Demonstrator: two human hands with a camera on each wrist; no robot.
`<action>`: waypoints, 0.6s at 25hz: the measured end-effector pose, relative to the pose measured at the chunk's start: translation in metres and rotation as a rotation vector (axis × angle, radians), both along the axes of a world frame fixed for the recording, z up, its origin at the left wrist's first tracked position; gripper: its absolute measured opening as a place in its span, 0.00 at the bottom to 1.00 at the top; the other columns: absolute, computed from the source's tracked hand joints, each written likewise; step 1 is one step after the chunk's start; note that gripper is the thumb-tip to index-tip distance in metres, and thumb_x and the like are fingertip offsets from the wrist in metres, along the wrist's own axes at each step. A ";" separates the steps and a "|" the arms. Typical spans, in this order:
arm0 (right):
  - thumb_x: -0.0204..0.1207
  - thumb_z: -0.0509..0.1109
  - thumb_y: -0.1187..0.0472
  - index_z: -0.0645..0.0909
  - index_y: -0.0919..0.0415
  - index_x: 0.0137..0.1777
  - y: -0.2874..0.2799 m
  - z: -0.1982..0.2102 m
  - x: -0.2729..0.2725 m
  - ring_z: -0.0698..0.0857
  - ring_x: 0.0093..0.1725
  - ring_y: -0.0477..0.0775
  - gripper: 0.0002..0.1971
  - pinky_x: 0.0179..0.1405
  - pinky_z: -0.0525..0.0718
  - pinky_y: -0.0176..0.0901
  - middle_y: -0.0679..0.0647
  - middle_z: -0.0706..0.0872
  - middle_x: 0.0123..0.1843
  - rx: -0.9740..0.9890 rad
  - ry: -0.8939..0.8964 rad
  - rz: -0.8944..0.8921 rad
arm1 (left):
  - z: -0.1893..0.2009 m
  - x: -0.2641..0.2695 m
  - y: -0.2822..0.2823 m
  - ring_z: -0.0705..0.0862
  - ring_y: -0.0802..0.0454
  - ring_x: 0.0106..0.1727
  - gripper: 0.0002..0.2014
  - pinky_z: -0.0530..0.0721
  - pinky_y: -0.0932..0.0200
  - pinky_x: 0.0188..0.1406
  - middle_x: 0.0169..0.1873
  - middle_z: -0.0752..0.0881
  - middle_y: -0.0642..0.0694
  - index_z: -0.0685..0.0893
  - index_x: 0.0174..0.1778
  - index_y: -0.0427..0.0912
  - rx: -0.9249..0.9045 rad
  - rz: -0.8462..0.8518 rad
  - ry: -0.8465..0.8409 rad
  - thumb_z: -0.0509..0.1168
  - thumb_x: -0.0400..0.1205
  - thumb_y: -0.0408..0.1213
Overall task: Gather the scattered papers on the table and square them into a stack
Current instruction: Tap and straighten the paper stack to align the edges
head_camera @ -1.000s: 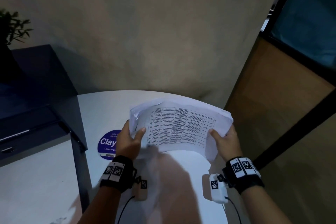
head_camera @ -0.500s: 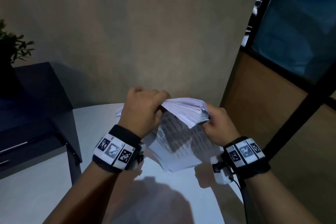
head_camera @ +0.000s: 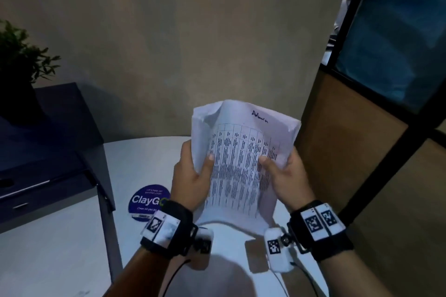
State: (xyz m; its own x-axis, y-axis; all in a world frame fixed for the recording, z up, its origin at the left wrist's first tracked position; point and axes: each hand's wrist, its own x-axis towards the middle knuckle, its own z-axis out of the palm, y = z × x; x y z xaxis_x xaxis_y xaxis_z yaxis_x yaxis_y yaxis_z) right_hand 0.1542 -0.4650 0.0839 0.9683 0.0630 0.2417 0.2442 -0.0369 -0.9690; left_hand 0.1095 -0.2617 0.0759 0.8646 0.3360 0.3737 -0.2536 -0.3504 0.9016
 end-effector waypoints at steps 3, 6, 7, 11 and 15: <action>0.80 0.71 0.65 0.70 0.49 0.69 0.009 -0.024 -0.017 0.86 0.55 0.38 0.21 0.51 0.87 0.40 0.41 0.85 0.58 -0.082 0.060 0.006 | -0.026 -0.006 -0.001 0.85 0.59 0.49 0.23 0.84 0.65 0.41 0.51 0.84 0.53 0.70 0.68 0.45 0.048 0.044 0.027 0.68 0.81 0.47; 0.79 0.72 0.63 0.68 0.47 0.68 0.010 -0.039 -0.022 0.85 0.60 0.43 0.23 0.54 0.84 0.39 0.38 0.83 0.59 -0.174 0.056 -0.014 | -0.042 -0.010 0.003 0.85 0.47 0.56 0.25 0.86 0.50 0.50 0.57 0.84 0.47 0.69 0.71 0.46 -0.063 0.047 0.111 0.71 0.81 0.42; 0.80 0.72 0.64 0.68 0.48 0.68 0.008 -0.039 -0.019 0.85 0.60 0.43 0.22 0.55 0.84 0.40 0.40 0.84 0.59 -0.159 0.041 -0.037 | -0.041 -0.009 0.005 0.85 0.49 0.55 0.23 0.85 0.52 0.50 0.57 0.84 0.48 0.70 0.70 0.46 -0.094 0.050 0.093 0.70 0.82 0.41; 0.84 0.67 0.62 0.68 0.48 0.67 0.012 -0.029 -0.013 0.83 0.54 0.34 0.16 0.47 0.81 0.29 0.37 0.83 0.54 -0.182 -0.022 -0.076 | -0.025 -0.002 0.010 0.84 0.64 0.51 0.13 0.82 0.61 0.43 0.50 0.84 0.58 0.73 0.64 0.46 -0.100 0.092 0.012 0.66 0.85 0.38; 0.83 0.68 0.59 0.66 0.46 0.68 0.014 -0.035 -0.015 0.84 0.61 0.49 0.19 0.52 0.81 0.36 0.42 0.83 0.59 -0.191 0.022 -0.056 | -0.037 -0.006 0.014 0.87 0.52 0.56 0.19 0.85 0.58 0.46 0.53 0.86 0.53 0.73 0.66 0.46 -0.164 0.066 0.089 0.70 0.82 0.45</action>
